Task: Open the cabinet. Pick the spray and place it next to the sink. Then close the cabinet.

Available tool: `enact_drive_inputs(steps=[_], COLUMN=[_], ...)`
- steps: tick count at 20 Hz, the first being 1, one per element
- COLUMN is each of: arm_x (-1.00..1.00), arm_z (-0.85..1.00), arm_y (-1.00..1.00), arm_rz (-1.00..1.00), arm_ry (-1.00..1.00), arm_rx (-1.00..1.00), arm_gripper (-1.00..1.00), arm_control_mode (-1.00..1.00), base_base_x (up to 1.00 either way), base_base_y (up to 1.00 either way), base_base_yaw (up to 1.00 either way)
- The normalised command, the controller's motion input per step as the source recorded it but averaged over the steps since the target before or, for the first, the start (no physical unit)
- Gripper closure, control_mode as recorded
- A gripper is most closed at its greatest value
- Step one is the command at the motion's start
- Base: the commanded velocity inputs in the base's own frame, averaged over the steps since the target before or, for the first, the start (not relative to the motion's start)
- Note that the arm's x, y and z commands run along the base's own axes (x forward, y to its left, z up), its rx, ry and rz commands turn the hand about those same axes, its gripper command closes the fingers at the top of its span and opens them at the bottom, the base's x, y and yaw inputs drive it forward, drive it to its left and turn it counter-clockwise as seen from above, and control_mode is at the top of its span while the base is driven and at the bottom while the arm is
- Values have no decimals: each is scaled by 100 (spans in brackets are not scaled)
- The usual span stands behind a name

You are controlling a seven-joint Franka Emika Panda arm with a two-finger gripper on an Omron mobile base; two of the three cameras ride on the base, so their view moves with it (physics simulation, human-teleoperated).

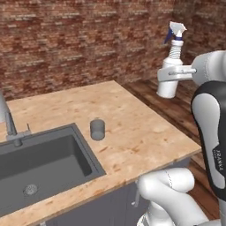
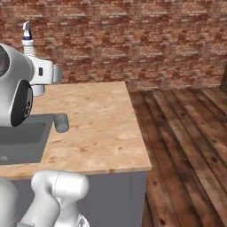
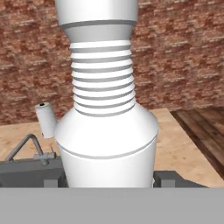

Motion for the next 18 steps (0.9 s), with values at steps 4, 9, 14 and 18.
enact_drive_inputs(steps=[4, 9, 14, 18], arm_x=[0, 0, 0, 0], arm_z=[0, 0, 0, 0], arm_y=[0, 0, 0, 0], arm_rz=[0, 0, 0, 0], arm_ry=[0, 0, 0, 0], arm_rx=[0, 0, 0, 0], arm_gripper=[100, 100, 100, 100], arm_control_mode=[100, 100, 100, 100], base_base_x=[90, 44, 0, 0], base_base_y=[0, 0, 0, 0], base_base_yaw=[25, 24, 0, 0])
